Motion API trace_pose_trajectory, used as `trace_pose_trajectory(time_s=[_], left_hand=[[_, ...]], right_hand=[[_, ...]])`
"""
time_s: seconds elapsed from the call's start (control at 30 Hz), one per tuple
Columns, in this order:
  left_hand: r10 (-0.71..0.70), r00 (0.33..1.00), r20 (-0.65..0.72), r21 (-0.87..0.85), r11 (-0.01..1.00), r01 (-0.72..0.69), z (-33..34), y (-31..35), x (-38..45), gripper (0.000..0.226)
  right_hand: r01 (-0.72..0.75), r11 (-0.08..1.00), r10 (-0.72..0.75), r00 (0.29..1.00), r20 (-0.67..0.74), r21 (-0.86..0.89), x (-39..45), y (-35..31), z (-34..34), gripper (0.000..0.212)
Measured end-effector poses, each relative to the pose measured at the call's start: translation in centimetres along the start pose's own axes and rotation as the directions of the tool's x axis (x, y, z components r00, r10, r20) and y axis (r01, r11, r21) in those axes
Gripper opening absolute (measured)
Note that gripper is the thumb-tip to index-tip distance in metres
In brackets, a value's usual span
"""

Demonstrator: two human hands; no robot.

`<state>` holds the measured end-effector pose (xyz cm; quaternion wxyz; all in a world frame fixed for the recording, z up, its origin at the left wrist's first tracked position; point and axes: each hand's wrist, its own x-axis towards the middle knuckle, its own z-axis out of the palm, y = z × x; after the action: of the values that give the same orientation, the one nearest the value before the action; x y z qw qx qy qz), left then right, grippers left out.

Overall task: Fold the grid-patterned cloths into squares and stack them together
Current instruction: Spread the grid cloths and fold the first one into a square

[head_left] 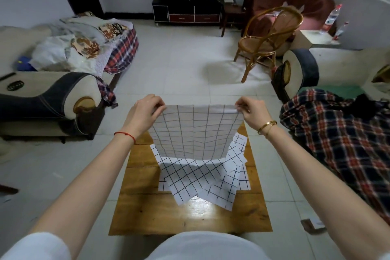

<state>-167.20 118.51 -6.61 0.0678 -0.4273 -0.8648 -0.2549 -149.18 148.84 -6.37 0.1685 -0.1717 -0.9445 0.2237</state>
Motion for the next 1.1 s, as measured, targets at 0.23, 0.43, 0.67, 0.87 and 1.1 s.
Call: trace_pose_trajectory(time_s=[0.23,0.43,0.67,0.87,1.1], left_hand=[[-0.029,1.000,0.011,0.001,1.000,0.029,-2.2,0.6,-1.5,0.029],[0.000,0.991,0.136,-0.077,0.997,0.010,-4.2,-0.2,-2.2,0.020],[0.044,0.961,0.273,-0.180,0.984,0.006,-7.3,-1.3,-3.1,0.010],[0.074,0.965,0.252,-0.273,0.962,-0.003,-10.1,-0.8,-3.8,0.009],[0.020,0.940,0.340,-0.425,0.895,0.135,-11.4,-1.2,-3.1,0.014]], right_hand=[[0.046,0.998,-0.046,0.999,-0.011,0.036,-0.3,-0.2,-0.6,0.007],[0.041,0.995,-0.042,0.999,0.018,0.090,-1.0,-1.4,-1.6,0.004],[0.004,0.989,-0.021,0.993,0.116,0.149,-2.5,-2.0,-3.7,0.002],[-0.019,0.973,-0.028,0.979,0.202,0.231,-3.9,-2.0,-5.5,0.005],[-0.089,0.913,-0.023,0.963,0.267,0.398,-4.1,-2.4,-6.7,0.012]])
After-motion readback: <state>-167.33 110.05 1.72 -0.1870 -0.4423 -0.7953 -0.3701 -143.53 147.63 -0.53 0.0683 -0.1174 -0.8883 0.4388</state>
